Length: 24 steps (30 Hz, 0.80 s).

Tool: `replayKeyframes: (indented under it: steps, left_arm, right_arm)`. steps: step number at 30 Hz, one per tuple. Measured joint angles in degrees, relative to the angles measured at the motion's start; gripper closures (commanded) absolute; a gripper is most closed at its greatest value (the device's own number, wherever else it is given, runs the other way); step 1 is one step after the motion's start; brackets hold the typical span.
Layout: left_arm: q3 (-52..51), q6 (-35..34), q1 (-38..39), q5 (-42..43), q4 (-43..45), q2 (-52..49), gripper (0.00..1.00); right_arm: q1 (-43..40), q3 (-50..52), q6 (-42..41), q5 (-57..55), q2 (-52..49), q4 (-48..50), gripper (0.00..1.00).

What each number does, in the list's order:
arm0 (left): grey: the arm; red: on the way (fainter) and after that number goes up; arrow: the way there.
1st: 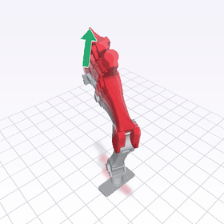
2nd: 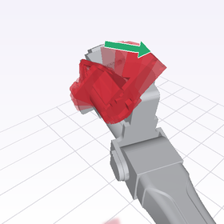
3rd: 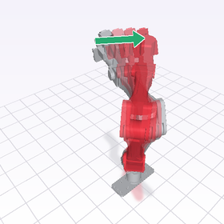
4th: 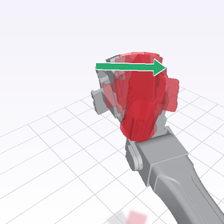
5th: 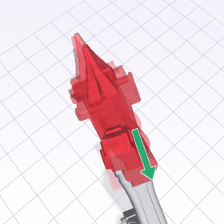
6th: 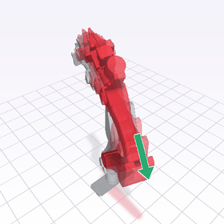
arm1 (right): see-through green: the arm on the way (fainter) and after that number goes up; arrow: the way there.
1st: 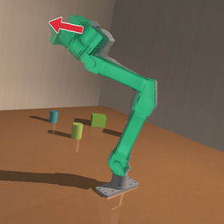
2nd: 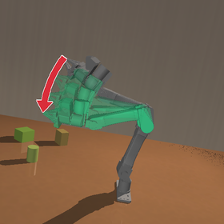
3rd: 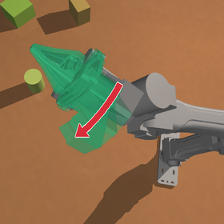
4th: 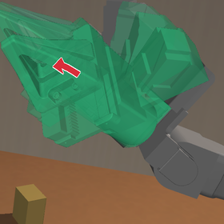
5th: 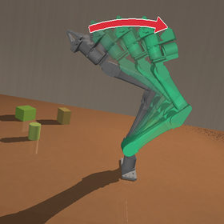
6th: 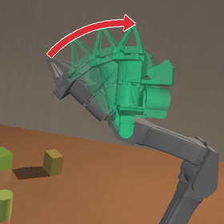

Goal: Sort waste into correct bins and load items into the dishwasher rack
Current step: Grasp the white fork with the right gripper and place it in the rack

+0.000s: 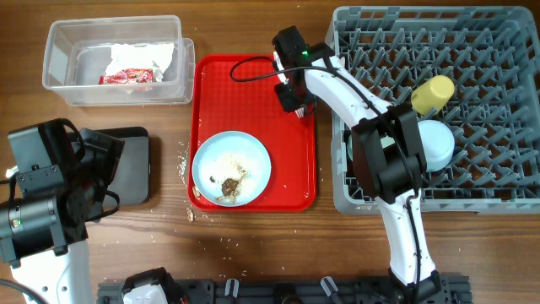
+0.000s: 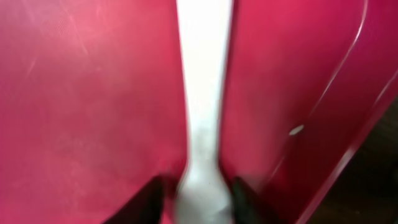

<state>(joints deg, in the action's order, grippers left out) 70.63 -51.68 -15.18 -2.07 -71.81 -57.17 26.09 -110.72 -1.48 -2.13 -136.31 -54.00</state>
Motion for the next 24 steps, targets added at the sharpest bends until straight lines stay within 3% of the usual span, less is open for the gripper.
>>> replayKeyframes:
  steps: [6, 12, 19, 24]
  left_arm:
    - [0.00, 0.00, 0.02, 0.00, 0.00, 0.00, 0.00]
    - [0.00, 0.00, 0.02, 0.00, 0.02, 0.00, 0.00]
    - [0.00, 0.00, 0.02, 0.00, 0.02, 0.00, 0.00]
    - [0.00, 0.00, 0.02, 0.00, 0.02, 0.00, 0.00]
  right_arm:
    - [-0.04, -0.33, -1.53, 1.14, 0.02, -1.62, 0.89]
    - [-0.04, -0.42, -2.91, 1.90, 0.87, -3.45, 0.87]
    - [-0.92, -0.44, -3.50, 2.12, 12.57, -2.47, 0.84]
    - [-6.99, -0.44, -3.67, 2.38, 19.39, -2.36, 0.82]
